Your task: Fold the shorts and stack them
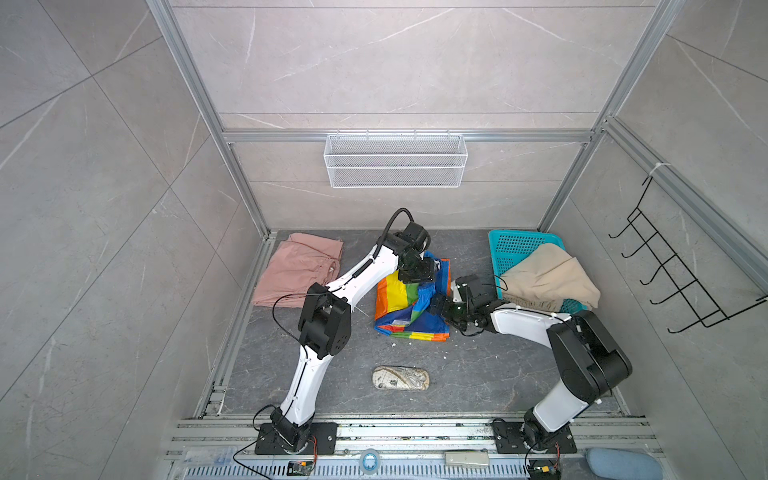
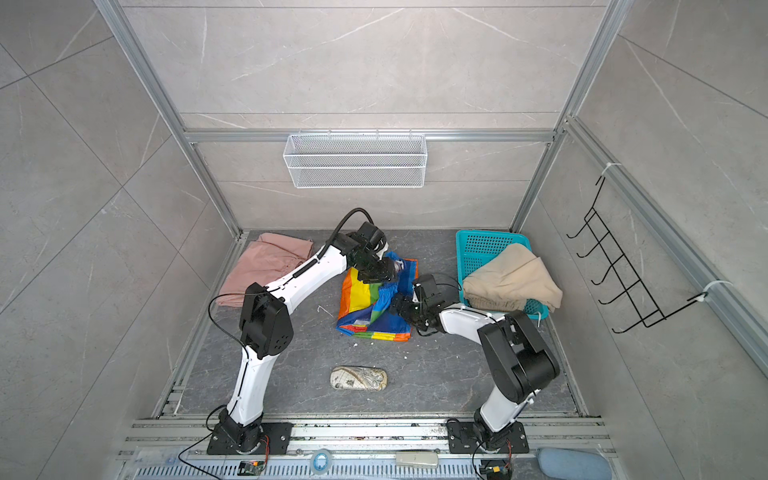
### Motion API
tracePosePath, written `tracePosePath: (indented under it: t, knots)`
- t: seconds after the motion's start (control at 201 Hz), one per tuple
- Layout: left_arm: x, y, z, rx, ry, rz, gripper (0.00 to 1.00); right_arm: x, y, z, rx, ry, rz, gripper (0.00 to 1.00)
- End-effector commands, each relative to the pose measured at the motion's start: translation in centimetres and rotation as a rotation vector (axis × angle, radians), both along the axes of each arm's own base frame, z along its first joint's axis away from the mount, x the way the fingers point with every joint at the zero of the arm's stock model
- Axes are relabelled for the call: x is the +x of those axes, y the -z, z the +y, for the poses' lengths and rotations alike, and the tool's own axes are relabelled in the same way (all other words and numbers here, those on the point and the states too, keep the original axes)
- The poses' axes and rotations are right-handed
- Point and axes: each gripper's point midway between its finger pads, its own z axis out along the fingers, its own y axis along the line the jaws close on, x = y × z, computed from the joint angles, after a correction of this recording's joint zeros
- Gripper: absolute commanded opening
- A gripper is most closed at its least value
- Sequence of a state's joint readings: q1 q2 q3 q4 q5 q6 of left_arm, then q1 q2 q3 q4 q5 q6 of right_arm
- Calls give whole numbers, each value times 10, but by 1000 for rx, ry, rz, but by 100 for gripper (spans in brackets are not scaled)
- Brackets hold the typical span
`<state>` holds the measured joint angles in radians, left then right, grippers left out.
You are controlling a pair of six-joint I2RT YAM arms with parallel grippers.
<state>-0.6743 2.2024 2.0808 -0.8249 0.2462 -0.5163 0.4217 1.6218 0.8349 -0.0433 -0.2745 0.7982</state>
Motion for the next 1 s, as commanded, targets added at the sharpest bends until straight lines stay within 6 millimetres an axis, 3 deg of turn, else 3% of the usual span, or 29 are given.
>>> tracePosePath:
  t: [0.0,0.03,0.154,0.264,0.419,0.543,0.633,0.727,0.837,0.992]
  knots:
    - [5,-73,0,-118,26,-161,92,-14,-18,-27,-65,8,6,100]
    - [5,-83,3,-132,20,-179,99,-14,-26,-32,-74,17,-7,100]
    - [9,-107,29,-251,-66,-192,99,-8,-65,-52,-119,54,-85,100]
    - [14,-97,53,-400,-164,-132,99,5,-93,-52,-132,56,-139,100]
    - [7,-50,65,-546,-267,-24,99,32,-107,-3,104,31,-150,100]
    - [-7,-8,73,-573,-337,46,99,44,-114,44,192,-24,-152,100]
    - [-17,16,78,-571,-368,85,99,49,-105,77,229,-57,-122,100]
    - [-29,41,89,-527,-404,115,100,50,-85,95,246,-65,-81,100]
    - [-40,61,101,-490,-443,125,99,43,-58,93,255,-50,-34,100]
    - [-51,85,108,-451,-462,166,99,14,-16,79,223,-59,50,100]
